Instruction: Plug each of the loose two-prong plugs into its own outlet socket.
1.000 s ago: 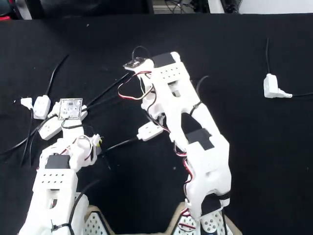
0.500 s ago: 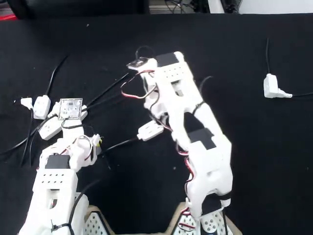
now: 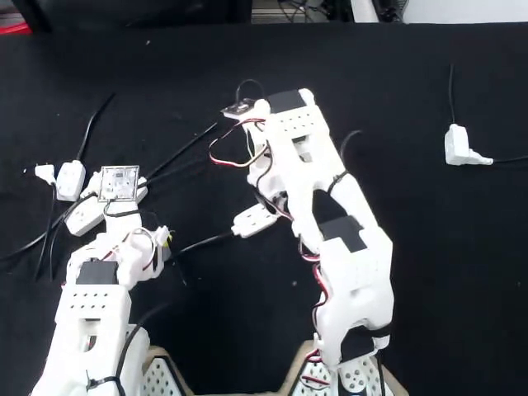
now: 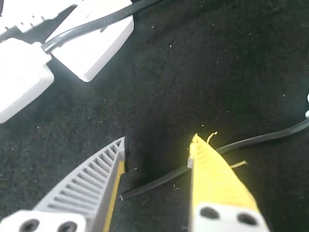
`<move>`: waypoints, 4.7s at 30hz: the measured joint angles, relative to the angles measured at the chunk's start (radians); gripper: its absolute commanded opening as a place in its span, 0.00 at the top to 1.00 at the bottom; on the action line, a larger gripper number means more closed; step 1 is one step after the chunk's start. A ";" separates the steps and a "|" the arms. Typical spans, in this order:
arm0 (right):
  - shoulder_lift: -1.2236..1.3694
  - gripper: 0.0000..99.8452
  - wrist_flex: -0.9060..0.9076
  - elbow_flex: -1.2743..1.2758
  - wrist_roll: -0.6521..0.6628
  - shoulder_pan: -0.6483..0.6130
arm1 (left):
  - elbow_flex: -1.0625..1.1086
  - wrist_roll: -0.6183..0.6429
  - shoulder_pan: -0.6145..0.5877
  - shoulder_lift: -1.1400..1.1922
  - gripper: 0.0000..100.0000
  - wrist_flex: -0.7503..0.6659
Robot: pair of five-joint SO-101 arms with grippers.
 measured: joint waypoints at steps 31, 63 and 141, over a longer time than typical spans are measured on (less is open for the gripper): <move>0.080 0.99 0.002 -0.044 -0.063 -0.028 | 0.000 0.000 0.000 0.000 0.78 0.000; -0.170 0.80 -0.365 0.376 -0.060 -0.041 | 0.000 0.000 0.000 0.000 0.78 0.000; 0.643 0.89 -0.296 -0.933 0.008 0.761 | -0.028 0.000 -0.331 -0.003 0.78 0.023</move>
